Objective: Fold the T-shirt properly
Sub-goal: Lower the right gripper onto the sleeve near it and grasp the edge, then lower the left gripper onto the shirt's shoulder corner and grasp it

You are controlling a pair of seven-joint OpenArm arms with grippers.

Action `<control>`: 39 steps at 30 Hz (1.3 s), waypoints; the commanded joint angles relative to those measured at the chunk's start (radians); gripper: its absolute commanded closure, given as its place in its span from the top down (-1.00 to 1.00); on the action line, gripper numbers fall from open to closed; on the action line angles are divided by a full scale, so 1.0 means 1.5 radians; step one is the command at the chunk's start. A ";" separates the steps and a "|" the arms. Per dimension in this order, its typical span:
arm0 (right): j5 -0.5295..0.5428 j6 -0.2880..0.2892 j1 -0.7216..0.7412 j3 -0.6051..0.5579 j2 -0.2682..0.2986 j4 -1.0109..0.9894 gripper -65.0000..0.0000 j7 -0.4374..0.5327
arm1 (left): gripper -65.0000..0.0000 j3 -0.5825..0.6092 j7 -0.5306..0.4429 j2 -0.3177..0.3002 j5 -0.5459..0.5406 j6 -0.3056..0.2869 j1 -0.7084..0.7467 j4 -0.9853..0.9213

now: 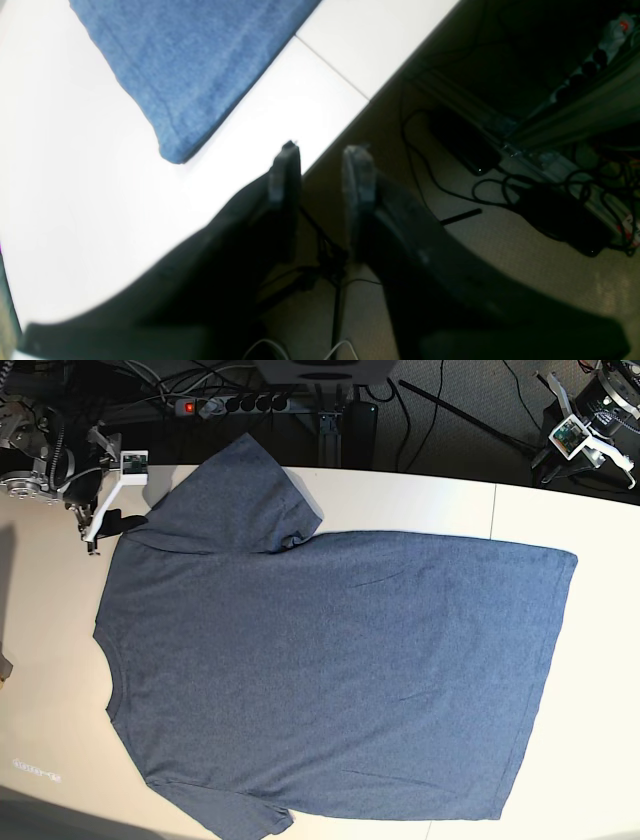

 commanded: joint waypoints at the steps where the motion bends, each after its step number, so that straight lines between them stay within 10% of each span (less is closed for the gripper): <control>1: -0.003 -0.009 0.003 -0.011 0.000 -0.001 0.26 -0.001 | -0.44 -0.005 -0.008 -0.006 -0.004 0.015 0.008 0.009; 20: -0.002 -0.008 0.028 -0.031 -0.102 -0.062 0.26 0.020 | -0.44 -0.005 0.000 -0.010 0.021 0.018 0.008 0.010; 31: -0.002 -0.006 0.034 -0.031 -0.120 -0.095 0.25 0.028 | -0.44 -0.005 0.000 -0.069 0.090 0.085 0.005 0.010; 39: -0.002 -0.006 0.034 -0.031 -0.120 -0.095 -0.93 0.035 | -0.44 -0.005 -0.002 -0.125 0.106 0.085 -0.036 0.010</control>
